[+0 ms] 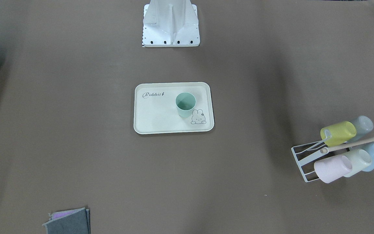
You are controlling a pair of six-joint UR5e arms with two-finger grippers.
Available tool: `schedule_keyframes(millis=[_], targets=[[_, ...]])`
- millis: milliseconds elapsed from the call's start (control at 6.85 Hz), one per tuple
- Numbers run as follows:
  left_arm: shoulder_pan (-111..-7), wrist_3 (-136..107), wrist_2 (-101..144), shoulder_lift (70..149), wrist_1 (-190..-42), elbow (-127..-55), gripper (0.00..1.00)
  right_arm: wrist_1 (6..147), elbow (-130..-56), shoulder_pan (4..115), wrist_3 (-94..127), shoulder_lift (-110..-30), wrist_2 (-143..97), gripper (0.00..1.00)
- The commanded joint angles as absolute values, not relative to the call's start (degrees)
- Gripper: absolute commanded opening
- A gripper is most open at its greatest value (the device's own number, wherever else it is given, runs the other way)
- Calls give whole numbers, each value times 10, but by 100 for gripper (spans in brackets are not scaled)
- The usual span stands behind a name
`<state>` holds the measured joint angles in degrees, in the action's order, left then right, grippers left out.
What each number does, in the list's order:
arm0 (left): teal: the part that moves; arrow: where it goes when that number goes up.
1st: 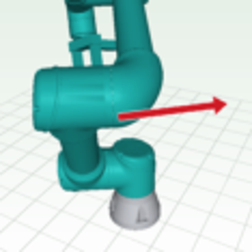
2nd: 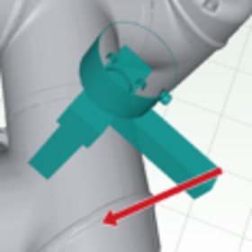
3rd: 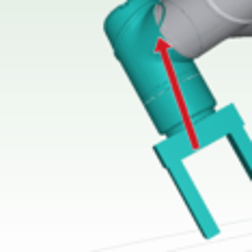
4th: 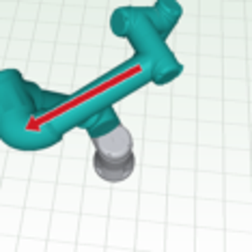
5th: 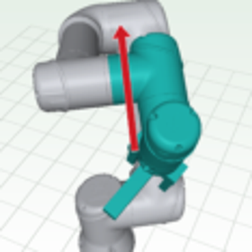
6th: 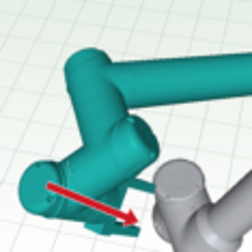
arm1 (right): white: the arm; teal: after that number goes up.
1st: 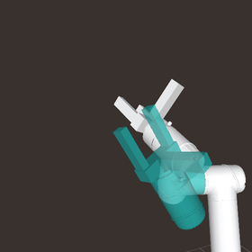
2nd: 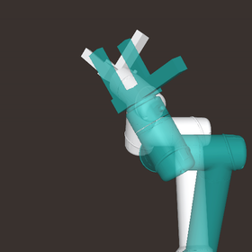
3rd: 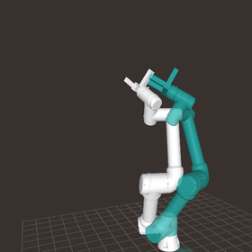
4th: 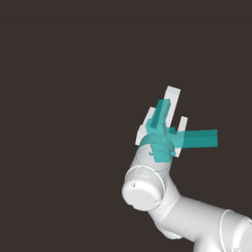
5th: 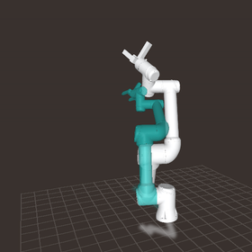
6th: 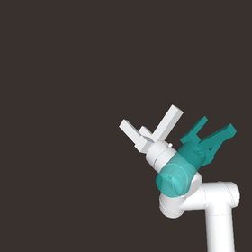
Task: Pick up and place green cup on tray
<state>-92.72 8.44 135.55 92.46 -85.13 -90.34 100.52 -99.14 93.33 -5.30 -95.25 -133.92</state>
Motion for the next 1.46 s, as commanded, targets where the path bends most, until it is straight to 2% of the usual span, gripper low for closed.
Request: schedule_keyframes(millis=[0,1314], targets=[[-926,84,1354,920,-853,-901,99,1005,-990,933,-56,-953,-1340,100],[-929,83,1356,898,-853,-914,99,1005,-991,933,-59,-954,-1340,100]])
